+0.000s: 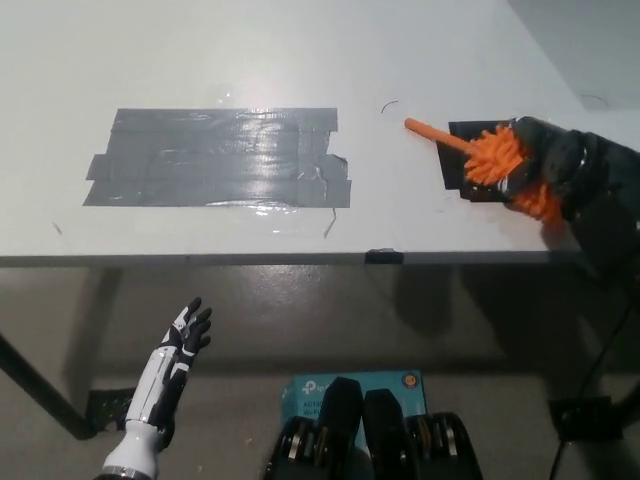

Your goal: An orange duster is kept infront of the robot in the middle of the table and the robot extends its right arm to grab the duster, picks it up and hands it to a person

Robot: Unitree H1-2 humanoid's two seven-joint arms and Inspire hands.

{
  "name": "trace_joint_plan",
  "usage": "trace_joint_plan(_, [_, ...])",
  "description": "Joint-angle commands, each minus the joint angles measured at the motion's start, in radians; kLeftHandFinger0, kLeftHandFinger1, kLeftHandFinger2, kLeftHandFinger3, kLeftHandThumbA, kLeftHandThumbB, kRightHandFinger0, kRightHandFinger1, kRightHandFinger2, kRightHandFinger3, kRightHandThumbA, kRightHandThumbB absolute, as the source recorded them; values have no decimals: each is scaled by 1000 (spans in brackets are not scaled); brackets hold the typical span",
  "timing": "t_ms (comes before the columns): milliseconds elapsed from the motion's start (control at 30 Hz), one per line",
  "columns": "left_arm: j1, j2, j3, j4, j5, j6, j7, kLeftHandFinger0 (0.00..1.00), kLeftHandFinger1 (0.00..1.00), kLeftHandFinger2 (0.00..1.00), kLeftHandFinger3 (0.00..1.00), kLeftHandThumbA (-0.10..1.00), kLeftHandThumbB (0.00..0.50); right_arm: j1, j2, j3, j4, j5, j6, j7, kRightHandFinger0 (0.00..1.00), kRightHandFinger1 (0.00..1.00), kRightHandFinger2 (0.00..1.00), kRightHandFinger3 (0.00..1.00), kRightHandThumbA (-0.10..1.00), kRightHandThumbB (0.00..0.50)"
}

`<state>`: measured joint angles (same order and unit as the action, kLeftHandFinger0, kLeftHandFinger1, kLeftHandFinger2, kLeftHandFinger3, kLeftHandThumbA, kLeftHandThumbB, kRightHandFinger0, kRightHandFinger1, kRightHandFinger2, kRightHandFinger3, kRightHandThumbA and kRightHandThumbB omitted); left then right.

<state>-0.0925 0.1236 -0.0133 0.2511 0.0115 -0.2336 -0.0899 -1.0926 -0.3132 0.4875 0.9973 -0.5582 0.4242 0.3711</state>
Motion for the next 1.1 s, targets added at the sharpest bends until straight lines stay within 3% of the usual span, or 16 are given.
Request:
trace_joint_plan(0, [-27, 17, -7, -21, -2, -25, -21, 1000, 1000, 1000, 1000, 913, 180, 8, 1, 103, 110, -57, -28, 147, 79, 315, 471, 1000, -100, 123])
trace_joint_plan(33, [-29, 17, -7, -21, -2, -23, -20, 1000, 1000, 1000, 1000, 916, 188, 8, -2, 104, 111, -51, -32, 145, 93, 332, 454, 1000, -100, 148])
trace_joint_plan(67, [-31, 18, -7, -23, 0, -18, -20, 1000, 1000, 1000, 1000, 918, 189, 11, -6, 104, 114, -44, -34, 129, 11, 268, 406, 1000, -100, 167])
trace_joint_plan(333, [-39, 19, -6, -18, 8, -12, -18, 1000, 1000, 1000, 1000, 924, 189, 33, -30, 26, 81, 35, -72, 99, 0, 309, 400, 1000, -100, 172])
trace_joint_plan(400, [-37, 19, -7, -20, 9, -12, -19, 1000, 1000, 1000, 1000, 927, 189, 52, -42, 7, 41, 39, -85, 93, 279, 558, 593, 1000, -100, 123])
trace_joint_plan(433, [-37, 20, -7, -20, 8, -12, -21, 1000, 1000, 1000, 1000, 928, 189, 64, -47, -17, 21, 55, -94, 80, 311, 539, 560, 1000, -100, 118])
trace_joint_plan(500, [-37, 21, -7, -17, 6, -15, -22, 1000, 1000, 1000, 1000, 930, 189, 105, -51, -121, -43, 129, -88, 29, 40, 213, 290, 1000, -100, 175])
trace_joint_plan(533, [-37, 21, -6, -16, 6, -15, -22, 1000, 1000, 1000, 1000, 931, 188, 125, -49, -178, -76, 165, -75, 4, 8, 201, 282, 1000, -100, 178])
trace_joint_plan(567, [-35, 21, -6, -16, 4, -15, -23, 1000, 1000, 1000, 1000, 932, 182, 143, -41, -242, -92, 207, -82, -28, 2, 135, 147, 487, -100, 231])
trace_joint_plan(600, [-33, 21, -5, -17, 3, -15, -23, 1000, 1000, 1000, 1000, 932, 180, 164, -30, -317, -109, 251, -92, -63, 0, 203, 246, 369, -100, 223])
trace_joint_plan(633, [-34, 20, -4, -18, -1, -11, -25, 1000, 1000, 1000, 1000, 930, 180, 173, -22, -379, -116, 293, -95, -85, 32, 462, 723, 426, -100, 228])
trace_joint_plan(667, [-36, 20, -3, -19, -6, -7, -27, 1000, 1000, 1000, 1000, 929, 180, 181, -11, -445, -125, 329, -96, -101, 41, 553, 913, 570, -100, 208])
trace_joint_plan(700, [-36, 20, -3, -20, -7, -6, -27, 1000, 1000, 1000, 1000, 929, 180, 183, -9, -461, -128, 334, -96, -104, 46, 567, 1000, 673, -100, 204])
trace_joint_plan(767, [-36, 17, -3, -21, -2, -3, -22, 1000, 1000, 1000, 1000, 929, 181, 183, 18, -608, -148, 453, -79, -94, 33, 557, 991, 1000, -100, 158])
trace_joint_plan(833, [-36, 18, -2, -18, -4, -7, -23, 1000, 1000, 1000, 1000, 928, 173, 181, 41, -708, -173, 534, -42, -67, 1, 515, 925, 1000, -100, 170])
trace_joint_plan(1067, [-32, 16, -1, -26, -10, 4, -26, 1000, 1000, 1000, 1000, 923, 173, 162, 110, -960, -207, 874, 46, 59, 1, 477, 845, 1000, -100, 109])
